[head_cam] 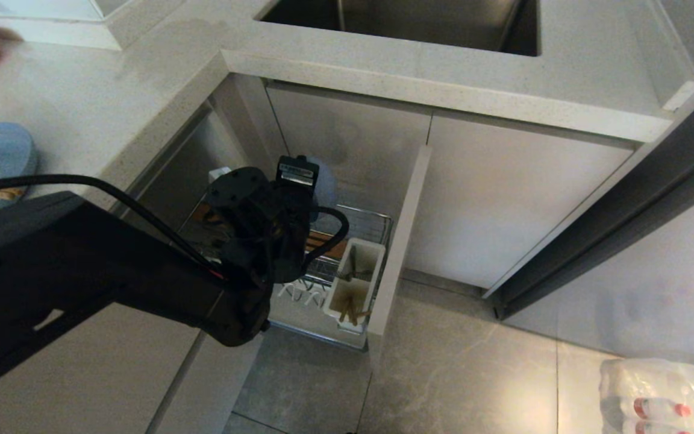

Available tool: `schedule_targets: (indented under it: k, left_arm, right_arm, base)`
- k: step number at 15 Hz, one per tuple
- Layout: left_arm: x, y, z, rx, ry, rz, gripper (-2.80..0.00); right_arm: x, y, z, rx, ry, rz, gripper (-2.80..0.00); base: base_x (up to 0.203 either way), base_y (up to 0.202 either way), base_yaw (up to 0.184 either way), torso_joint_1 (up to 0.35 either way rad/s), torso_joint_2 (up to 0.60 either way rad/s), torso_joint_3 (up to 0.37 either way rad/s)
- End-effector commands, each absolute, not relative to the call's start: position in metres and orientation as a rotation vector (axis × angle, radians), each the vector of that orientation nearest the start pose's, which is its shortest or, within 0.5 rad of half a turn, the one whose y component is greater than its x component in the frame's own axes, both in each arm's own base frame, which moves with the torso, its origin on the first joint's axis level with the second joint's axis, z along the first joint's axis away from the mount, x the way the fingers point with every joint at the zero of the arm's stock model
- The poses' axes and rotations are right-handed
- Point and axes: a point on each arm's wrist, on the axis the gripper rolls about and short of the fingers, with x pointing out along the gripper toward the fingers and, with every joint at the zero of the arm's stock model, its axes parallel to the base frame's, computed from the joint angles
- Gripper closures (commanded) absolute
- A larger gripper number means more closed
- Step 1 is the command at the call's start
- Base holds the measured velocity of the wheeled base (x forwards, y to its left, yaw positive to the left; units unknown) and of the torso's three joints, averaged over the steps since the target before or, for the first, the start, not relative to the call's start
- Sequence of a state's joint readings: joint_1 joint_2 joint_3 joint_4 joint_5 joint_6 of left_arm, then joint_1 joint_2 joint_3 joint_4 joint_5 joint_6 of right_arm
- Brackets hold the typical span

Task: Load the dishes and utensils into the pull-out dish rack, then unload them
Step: Pick up the bowl and place it in the cupboard

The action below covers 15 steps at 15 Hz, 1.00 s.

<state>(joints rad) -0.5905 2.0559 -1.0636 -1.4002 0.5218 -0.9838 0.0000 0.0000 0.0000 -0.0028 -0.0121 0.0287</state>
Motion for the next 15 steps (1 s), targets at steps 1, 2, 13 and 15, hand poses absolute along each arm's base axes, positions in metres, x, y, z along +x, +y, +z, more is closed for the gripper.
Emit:
schedule_targets:
  k: [1, 2, 13, 15]
  left_arm:
    - [0.341, -0.209, 0.181, -1.187, -0.288, -0.258, 0.00]
    - [0.344, -0.209, 0.179, -1.192, -0.303, -0.291, 0.00]
    - [0.364, -0.209, 0.148, -1.113, -0.307, -0.191, 0.00]
    - [0.366, -0.211, 0.141, -1.105, -0.293, -0.186, 0.00]
  right_arm:
    - [-0.023, 0.000, 0.076, 0.029, -0.002, -0.012, 0.00]
    - [-0.023, 0.000, 0.076, 0.029, -0.002, -0.012, 0.00]
    - [-0.023, 0.000, 0.076, 0.029, -0.002, -0.012, 0.00]
    - [-0.023, 0.000, 0.076, 0.029, -0.002, -0.013, 0.00]
  base:
    - [0.000, 0.000, 0.000, 0.000, 0.00, 0.000]
    - [0.000, 0.000, 0.000, 0.000, 0.00, 0.000]
    - [0.000, 0.000, 0.000, 0.000, 0.00, 0.000]
    - [0.000, 0.000, 0.000, 0.000, 0.00, 0.000]
